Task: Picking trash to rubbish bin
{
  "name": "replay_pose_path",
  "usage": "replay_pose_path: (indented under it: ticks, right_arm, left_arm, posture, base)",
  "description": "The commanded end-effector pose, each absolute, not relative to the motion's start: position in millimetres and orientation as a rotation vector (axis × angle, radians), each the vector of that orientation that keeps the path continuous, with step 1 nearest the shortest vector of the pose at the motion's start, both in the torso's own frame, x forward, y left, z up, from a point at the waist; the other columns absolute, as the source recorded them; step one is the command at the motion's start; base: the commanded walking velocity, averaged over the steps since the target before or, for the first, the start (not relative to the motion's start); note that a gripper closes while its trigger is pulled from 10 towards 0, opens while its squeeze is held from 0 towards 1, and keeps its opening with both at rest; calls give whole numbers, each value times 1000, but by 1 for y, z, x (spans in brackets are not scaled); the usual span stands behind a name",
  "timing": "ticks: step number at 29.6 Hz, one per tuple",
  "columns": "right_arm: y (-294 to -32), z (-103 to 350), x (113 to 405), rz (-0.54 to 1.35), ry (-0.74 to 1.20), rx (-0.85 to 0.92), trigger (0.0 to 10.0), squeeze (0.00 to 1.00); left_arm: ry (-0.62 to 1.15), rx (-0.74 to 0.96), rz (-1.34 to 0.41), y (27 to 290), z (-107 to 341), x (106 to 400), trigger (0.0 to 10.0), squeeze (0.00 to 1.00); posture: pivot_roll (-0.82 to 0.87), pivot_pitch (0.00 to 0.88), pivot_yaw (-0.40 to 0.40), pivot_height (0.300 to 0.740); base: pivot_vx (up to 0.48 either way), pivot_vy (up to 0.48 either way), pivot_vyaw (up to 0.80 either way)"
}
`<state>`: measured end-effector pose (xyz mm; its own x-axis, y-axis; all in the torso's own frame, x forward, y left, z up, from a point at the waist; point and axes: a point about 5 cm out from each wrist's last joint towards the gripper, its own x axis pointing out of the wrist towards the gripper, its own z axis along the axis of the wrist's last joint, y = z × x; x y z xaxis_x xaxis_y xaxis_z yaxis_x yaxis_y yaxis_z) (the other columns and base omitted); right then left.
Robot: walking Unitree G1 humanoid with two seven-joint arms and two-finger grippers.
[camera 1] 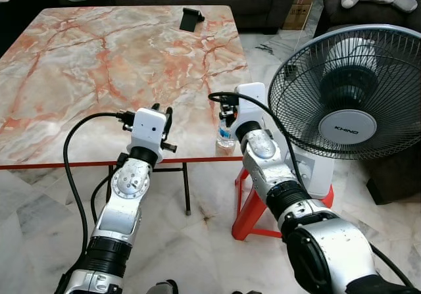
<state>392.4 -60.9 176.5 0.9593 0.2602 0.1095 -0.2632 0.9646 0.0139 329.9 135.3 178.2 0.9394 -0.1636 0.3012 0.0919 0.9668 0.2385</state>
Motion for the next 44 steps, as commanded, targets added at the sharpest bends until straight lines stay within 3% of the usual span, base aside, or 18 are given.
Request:
replay_pose_path:
  ticks: [1,5,11,19,44]
  right_arm:
    - [-61,187,393,273,-168,59,10000,0]
    - [-68,198,389,270,-286,88,10000,0]
    - [-73,197,382,285,-353,97,10000,0]
    - [-82,187,377,254,-347,108,10000,0]
    - [-93,175,374,210,-302,92,10000,0]
  left_arm:
    - [-334,211,-111,137,180,331,10000,0]
    - [-402,213,1,149,191,332,10000,0]
    - [-413,207,30,154,193,331,10000,0]
    - [-432,190,24,148,192,330,10000,0]
    - [-435,195,18,149,193,329,10000,0]
  posture:
    - [165,109,-14,740]
    - [156,108,-11,740]
    - [150,112,-9,740]
    - [144,116,-5,740]
    - [146,141,-5,740]
  base:
    - [0,0,0]
    - [0,0,0]
    - [0,0,0]
    - [0,0,0]
    - [-302,0,0]
